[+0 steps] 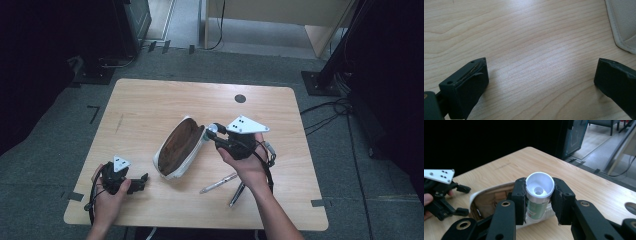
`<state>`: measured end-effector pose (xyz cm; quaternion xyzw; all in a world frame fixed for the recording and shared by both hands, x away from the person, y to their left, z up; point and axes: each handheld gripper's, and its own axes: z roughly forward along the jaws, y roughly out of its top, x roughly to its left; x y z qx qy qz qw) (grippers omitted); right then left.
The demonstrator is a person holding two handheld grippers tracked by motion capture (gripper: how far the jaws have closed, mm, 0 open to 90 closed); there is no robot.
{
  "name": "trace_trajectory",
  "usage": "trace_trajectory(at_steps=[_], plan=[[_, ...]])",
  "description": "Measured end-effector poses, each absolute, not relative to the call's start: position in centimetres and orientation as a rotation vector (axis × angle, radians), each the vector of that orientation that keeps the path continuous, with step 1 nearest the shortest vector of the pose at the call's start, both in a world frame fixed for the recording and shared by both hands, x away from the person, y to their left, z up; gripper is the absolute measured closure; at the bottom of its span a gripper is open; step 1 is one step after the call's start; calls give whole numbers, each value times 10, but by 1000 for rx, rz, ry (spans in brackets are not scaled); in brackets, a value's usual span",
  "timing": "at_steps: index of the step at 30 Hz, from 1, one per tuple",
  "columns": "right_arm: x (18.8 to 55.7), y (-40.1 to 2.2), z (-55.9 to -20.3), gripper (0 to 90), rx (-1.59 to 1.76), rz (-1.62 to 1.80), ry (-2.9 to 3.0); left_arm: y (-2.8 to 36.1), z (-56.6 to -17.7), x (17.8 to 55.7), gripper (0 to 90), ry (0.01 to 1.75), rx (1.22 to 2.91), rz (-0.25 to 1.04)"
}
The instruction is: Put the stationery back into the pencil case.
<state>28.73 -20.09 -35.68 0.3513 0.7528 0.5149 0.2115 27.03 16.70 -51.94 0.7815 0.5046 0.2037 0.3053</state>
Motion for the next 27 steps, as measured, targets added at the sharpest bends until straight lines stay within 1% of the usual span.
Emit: trace_trajectory(at_steps=[13,27], plan=[[290,-157,-372,663,909,1474,2186,167,-519,270,0,1324,2077,535],[297,-119,-399,662,873,1452,2306,167,-519,270,0,1320,2077,533]])
